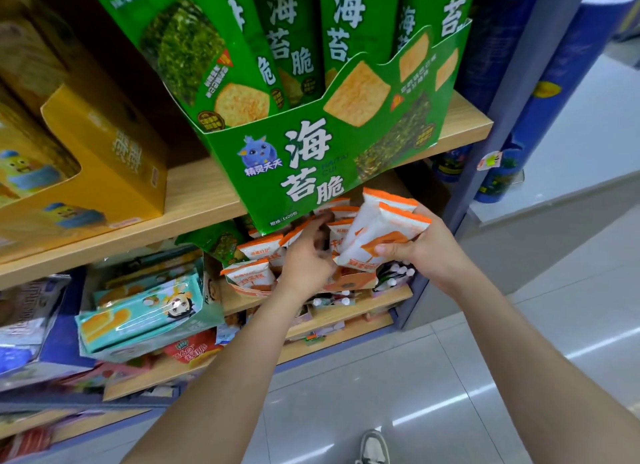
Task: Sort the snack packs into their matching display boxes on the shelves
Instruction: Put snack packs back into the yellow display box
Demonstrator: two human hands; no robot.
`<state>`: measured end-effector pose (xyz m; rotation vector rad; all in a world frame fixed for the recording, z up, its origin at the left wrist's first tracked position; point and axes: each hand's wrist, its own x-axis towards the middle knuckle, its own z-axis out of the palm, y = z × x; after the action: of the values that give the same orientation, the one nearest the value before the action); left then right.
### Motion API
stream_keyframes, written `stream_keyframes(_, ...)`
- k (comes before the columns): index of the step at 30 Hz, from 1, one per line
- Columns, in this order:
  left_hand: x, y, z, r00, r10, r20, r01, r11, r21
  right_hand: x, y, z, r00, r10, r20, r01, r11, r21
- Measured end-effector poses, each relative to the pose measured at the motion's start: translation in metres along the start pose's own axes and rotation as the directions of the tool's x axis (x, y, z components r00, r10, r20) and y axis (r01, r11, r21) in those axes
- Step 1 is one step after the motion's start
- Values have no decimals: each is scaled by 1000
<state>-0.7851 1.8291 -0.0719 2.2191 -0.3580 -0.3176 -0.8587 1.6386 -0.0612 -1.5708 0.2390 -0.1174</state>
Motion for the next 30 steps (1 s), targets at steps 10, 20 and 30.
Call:
stream_keyframes(10, -24, 28, -13, 997, 82, -16, -83, 986, -147, 19, -11, 18, 965, -77, 251, 159, 931, -327)
stream_keyframes(20, -44, 16, -31, 996, -47, -75, 21, 948, -318, 33, 0, 6, 992, -85, 90, 122, 792, -599)
stream_keyframes(30, -41, 11, -35, 992, -14, -123, -16, 970, -242, 43, 20, 35, 991, -133, -11, 75, 620, -781)
